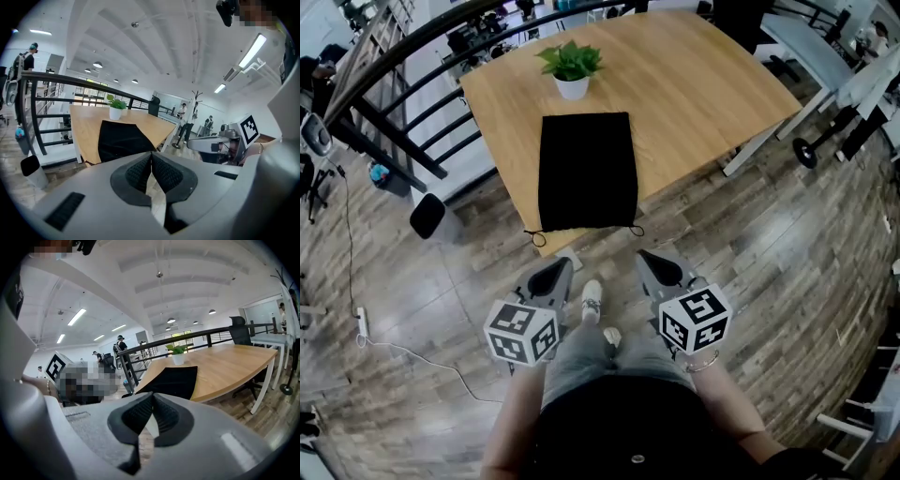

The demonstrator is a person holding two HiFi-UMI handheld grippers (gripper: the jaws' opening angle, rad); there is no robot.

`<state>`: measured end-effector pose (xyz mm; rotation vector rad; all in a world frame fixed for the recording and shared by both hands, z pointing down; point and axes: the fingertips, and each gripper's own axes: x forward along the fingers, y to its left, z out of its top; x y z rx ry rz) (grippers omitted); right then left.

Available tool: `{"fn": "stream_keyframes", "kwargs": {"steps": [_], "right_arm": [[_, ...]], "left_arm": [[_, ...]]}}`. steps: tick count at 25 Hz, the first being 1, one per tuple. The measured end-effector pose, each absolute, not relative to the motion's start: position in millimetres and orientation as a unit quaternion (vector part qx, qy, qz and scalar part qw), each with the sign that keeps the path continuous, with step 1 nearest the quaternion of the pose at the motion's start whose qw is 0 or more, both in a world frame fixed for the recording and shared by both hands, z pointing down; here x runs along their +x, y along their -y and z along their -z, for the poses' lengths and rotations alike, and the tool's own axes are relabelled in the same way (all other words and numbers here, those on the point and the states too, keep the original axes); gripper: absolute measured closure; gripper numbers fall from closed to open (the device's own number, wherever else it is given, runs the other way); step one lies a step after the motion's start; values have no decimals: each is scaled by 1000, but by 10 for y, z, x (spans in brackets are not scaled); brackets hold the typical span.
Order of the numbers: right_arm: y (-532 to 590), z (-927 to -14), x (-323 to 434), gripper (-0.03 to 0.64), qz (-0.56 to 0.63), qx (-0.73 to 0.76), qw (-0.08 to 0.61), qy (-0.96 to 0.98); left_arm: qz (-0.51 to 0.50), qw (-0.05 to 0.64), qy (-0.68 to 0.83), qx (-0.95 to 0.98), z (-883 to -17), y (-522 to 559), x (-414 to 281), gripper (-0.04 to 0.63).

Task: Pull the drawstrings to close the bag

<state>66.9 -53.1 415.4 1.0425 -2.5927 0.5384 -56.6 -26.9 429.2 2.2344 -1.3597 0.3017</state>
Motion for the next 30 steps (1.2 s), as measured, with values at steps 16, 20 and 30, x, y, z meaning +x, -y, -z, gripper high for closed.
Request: {"fn": "stream_keyframes", "kwargs": {"steps": [16,20,30], "right_arm": [[1204,-4897,642,538,-196,376,229,876],[1327,-5073,675,495,-167,385,262,869],[1574,-5507,566,494,-99,360,339,863]], "left_arm": [[-207,250,499,804,-4839,982,-1146,495],[-243,243,491,800,-4993,1068,-1231,482],[-354,220,438,796,-5307,1220,-1504,423]]}}
